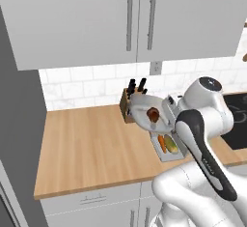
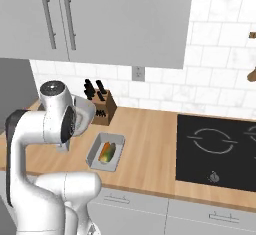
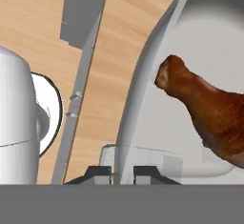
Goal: Take the meat container that has the chicken drumstick and place it on the second highest rack of the freezer. Then take the vegetable container that has the cucumber and carrot and place it on the highest rack of the freezer.
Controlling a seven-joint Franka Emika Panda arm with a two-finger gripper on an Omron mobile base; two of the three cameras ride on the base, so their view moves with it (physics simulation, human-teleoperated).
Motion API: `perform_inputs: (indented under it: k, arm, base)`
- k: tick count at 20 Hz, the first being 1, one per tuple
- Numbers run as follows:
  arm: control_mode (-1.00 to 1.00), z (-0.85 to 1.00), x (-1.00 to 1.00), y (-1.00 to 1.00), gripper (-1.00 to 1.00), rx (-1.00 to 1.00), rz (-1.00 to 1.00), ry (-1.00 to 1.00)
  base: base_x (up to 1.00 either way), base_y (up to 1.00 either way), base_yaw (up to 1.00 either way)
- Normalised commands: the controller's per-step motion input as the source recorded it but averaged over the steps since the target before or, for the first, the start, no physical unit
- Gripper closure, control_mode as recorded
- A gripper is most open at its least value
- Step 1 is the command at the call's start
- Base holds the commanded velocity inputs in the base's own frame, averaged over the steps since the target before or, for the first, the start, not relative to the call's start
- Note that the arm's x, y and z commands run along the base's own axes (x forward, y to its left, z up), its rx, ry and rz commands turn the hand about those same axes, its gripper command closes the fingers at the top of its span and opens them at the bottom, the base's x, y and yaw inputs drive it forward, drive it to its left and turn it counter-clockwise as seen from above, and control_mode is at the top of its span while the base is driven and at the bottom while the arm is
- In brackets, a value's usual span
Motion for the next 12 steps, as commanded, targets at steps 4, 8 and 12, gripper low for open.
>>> perform_inputs:
  k: [4,8,12]
  arm:
    - [-1.00,0.12,-0.66,-0.99,1.00,-0.14,0.11,-0.06]
    - [-1.00,0.00,-0.99,-0.41,1.00,0.00,0.23,-0.41]
    - [-1.00,0.00,-0.92,0.03,1.00,0.00,0.11,-0.38]
  base:
    - [0.00,0.00,0.00]
    - [0.00,0.00,0.00]
    - [0.00,0.00,0.00]
